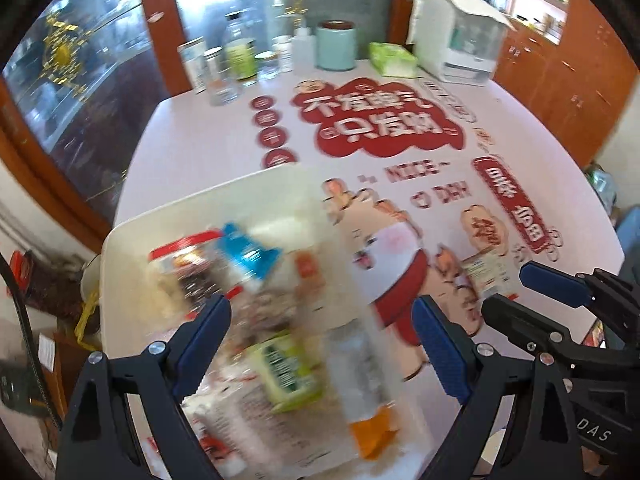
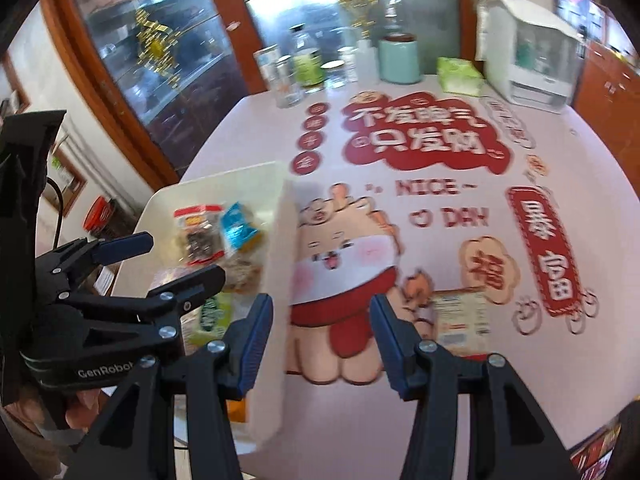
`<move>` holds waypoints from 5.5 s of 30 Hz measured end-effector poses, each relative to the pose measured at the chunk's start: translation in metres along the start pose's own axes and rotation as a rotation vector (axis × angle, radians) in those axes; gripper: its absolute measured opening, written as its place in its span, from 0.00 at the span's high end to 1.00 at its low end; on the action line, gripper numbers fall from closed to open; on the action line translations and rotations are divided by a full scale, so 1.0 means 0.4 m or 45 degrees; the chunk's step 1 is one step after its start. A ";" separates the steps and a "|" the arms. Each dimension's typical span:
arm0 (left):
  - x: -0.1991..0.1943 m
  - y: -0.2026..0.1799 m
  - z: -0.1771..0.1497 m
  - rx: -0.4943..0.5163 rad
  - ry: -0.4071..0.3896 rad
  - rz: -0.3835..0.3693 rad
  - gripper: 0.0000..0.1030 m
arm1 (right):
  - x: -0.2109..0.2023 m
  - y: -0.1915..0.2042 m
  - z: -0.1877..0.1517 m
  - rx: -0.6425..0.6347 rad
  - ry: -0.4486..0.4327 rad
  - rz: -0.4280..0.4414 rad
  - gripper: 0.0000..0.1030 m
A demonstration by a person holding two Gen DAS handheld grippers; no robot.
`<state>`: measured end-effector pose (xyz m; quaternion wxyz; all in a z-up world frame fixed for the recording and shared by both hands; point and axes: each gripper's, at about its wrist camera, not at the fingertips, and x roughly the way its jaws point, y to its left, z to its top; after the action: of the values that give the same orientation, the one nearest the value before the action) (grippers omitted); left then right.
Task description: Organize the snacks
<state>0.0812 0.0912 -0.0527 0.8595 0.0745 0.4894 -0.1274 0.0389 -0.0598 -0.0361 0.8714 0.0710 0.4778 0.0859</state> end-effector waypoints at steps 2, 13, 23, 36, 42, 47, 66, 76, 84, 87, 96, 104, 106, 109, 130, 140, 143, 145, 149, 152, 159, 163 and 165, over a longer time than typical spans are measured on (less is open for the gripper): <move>0.005 -0.041 0.023 0.032 -0.011 -0.017 0.11 | -0.016 -0.034 0.004 0.028 -0.022 -0.032 0.50; 0.079 -0.161 0.118 0.076 -0.013 -0.032 0.11 | -0.018 -0.247 -0.019 0.232 -0.028 -0.163 0.42; 0.174 -0.199 0.138 0.077 0.049 0.001 0.11 | 0.099 -0.306 -0.053 0.221 0.069 -0.145 0.41; 0.241 -0.201 0.126 0.084 0.107 0.002 0.11 | 0.281 -0.295 -0.072 0.106 0.231 -0.253 0.41; 0.272 -0.223 0.126 0.166 0.118 0.016 0.11 | 0.288 -0.280 -0.083 0.039 0.214 -0.323 0.41; 0.288 -0.239 0.125 0.187 0.145 0.031 0.11 | 0.278 -0.281 -0.090 0.032 0.199 -0.325 0.53; 0.152 -0.184 0.093 0.153 0.065 0.000 0.11 | 0.158 -0.216 -0.078 0.045 0.141 -0.294 0.56; 0.013 -0.052 0.031 0.063 -0.006 0.062 0.09 | 0.041 -0.070 -0.020 -0.009 -0.021 -0.187 0.56; -0.085 0.101 -0.039 -0.076 -0.060 0.173 0.04 | 0.003 0.078 0.023 -0.094 -0.085 -0.075 0.56; -0.109 0.147 -0.059 -0.121 -0.070 0.204 0.03 | 0.000 0.122 0.035 -0.117 -0.092 -0.036 0.56; -0.150 0.243 -0.104 -0.235 -0.079 0.255 0.01 | -0.014 0.245 0.080 -0.200 -0.116 0.073 0.55; -0.152 0.270 -0.123 -0.261 -0.067 0.270 0.01 | -0.010 0.315 0.126 -0.233 -0.143 0.127 0.55; -0.149 0.271 -0.124 -0.263 -0.061 0.272 0.01 | -0.002 0.329 0.135 -0.233 -0.138 0.135 0.55; -0.146 0.276 -0.127 -0.271 -0.051 0.271 0.01 | 0.009 0.337 0.144 -0.220 -0.118 0.155 0.54; -0.138 0.220 -0.126 -0.291 -0.030 0.211 0.01 | 0.010 0.264 0.105 -0.135 -0.052 0.133 0.46; -0.124 0.100 -0.113 -0.274 -0.011 0.149 0.01 | -0.041 0.112 0.040 -0.035 -0.040 0.028 0.46; -0.127 0.050 -0.107 -0.252 -0.026 0.145 0.01 | -0.067 0.056 0.023 -0.014 -0.046 -0.017 0.46; -0.130 0.017 -0.100 -0.245 -0.039 0.141 0.01 | -0.081 0.027 0.012 -0.001 -0.050 -0.040 0.46; -0.137 -0.046 -0.095 -0.230 -0.056 0.139 0.01 | -0.106 -0.036 -0.006 0.039 -0.045 -0.080 0.46; -0.141 -0.078 -0.091 -0.224 -0.057 0.135 0.01 | -0.123 -0.068 -0.015 0.050 -0.040 -0.094 0.46; -0.144 -0.120 -0.093 -0.237 -0.051 0.162 0.01 | -0.153 -0.088 -0.021 0.023 -0.058 -0.099 0.46; -0.148 -0.112 -0.098 -0.262 -0.048 0.187 0.01 | -0.146 -0.081 -0.027 0.002 -0.037 -0.089 0.46; -0.146 -0.105 -0.101 -0.275 -0.043 0.197 0.01 | -0.141 -0.079 -0.026 -0.004 -0.030 -0.080 0.46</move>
<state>0.0072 0.0697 -0.0230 0.8778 0.0170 0.4787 -0.0087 0.0028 -0.1023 -0.0017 0.8792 0.0556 0.4695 0.0584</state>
